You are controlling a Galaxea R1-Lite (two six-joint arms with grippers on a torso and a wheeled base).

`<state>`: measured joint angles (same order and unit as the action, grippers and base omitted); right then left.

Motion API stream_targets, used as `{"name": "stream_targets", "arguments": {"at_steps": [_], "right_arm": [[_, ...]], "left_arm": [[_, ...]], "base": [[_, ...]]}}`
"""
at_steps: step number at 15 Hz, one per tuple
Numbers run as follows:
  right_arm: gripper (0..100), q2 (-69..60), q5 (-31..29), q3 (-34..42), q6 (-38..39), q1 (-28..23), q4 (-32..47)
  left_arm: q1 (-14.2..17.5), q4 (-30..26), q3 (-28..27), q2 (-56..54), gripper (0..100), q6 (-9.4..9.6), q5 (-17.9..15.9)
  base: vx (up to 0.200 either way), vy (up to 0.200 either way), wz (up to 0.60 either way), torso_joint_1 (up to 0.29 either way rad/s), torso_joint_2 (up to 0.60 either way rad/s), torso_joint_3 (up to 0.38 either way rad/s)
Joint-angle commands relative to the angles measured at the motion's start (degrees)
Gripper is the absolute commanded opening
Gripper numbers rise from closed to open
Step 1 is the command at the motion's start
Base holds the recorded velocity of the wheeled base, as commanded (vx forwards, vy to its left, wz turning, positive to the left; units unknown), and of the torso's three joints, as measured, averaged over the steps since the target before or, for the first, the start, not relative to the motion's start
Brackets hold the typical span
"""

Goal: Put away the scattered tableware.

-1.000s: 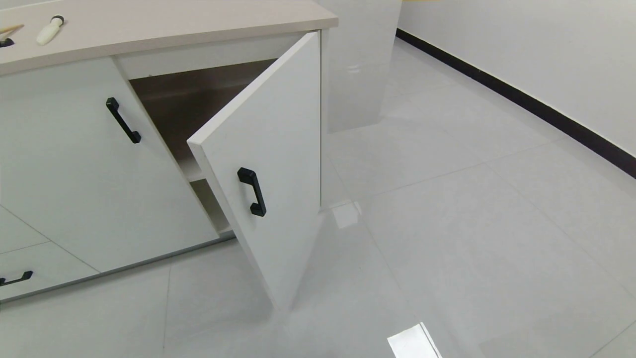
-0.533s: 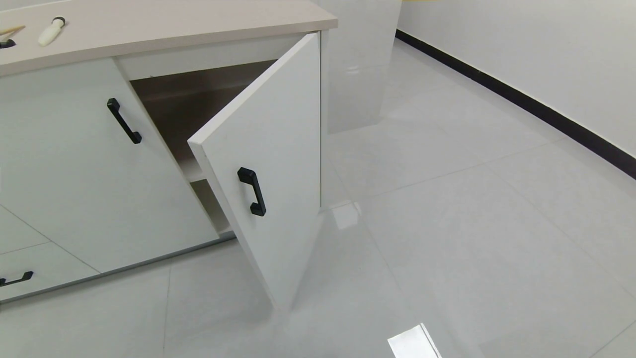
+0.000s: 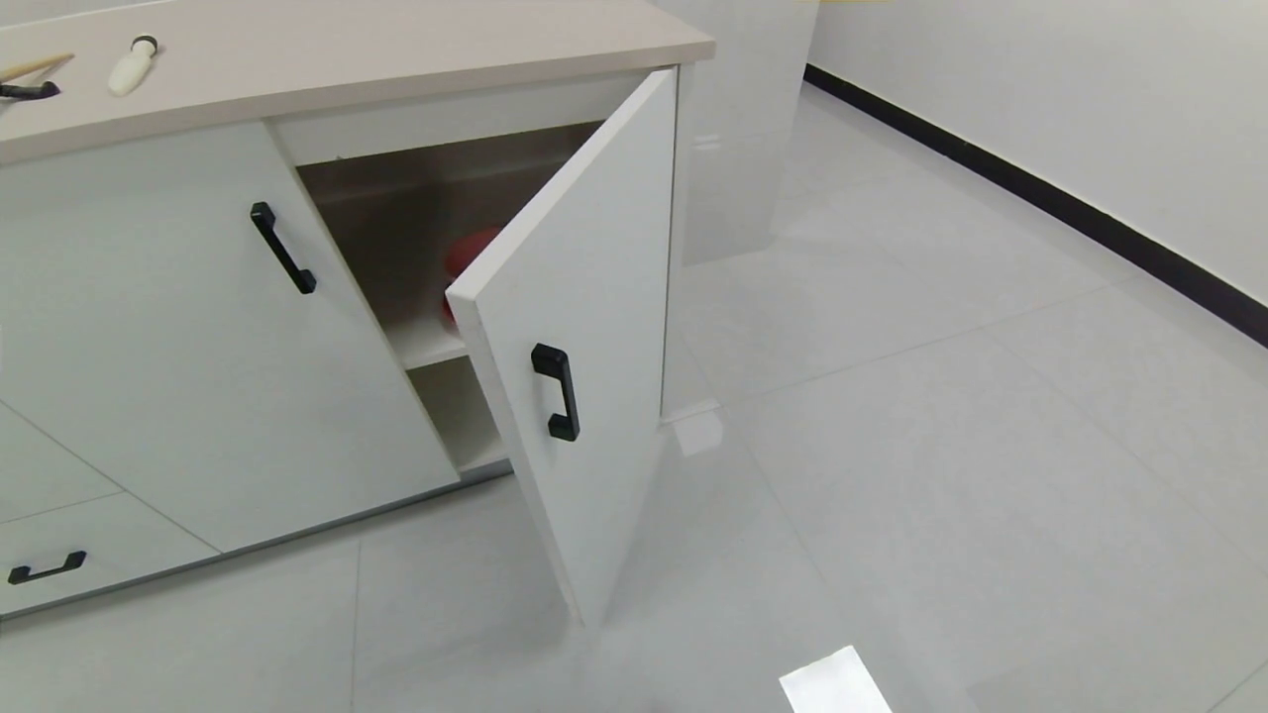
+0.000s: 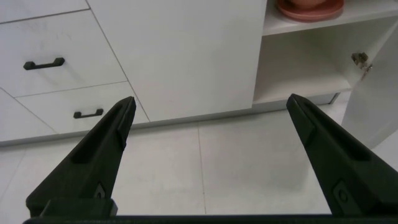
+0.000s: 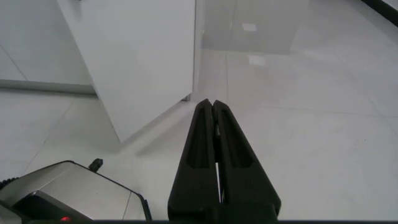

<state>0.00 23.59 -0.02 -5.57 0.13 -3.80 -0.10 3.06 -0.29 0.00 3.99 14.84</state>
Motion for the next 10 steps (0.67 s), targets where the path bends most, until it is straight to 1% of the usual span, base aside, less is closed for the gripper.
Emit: {"name": "stream_targets", "arguments": {"at_steps": [1, 4, 6, 7, 10], "right_arm": [[0, 0.0, -0.2, 0.0, 0.6, -0.1, 0.0], [0, 0.0, -0.7, 0.0, 0.6, -0.1, 0.2], [0, 0.0, -1.2, 0.0, 1.7, -0.1, -1.3], [0, 0.0, -1.3, 0.0, 2.2, -0.1, -0.3], [0, 0.0, -1.5, 0.0, 3.0, -0.1, 0.4]], "left_arm": [[0.0, 0.0, 0.0, 0.0, 100, 0.06, 0.0], [0.0, 0.0, 0.0, 0.0, 100, -0.03, 0.1], [0.0, 0.0, -0.1, 0.0, 100, 0.06, 0.1], [-0.1, 0.0, -0.1, 0.0, 100, 0.06, 0.1], [-0.1, -0.1, -0.1, 0.0, 100, -0.03, 0.6]], "base": [[0.000, 0.000, 0.00, 0.000, 0.00, 0.000], [0.000, 0.000, 0.00, 0.000, 0.00, 0.000], [0.000, 0.000, 0.00, 0.000, 0.00, 0.000], [0.000, 0.000, 0.00, 0.000, 0.00, 0.000], [0.000, 0.200, 0.00, 0.004, 0.00, 0.004]]}}
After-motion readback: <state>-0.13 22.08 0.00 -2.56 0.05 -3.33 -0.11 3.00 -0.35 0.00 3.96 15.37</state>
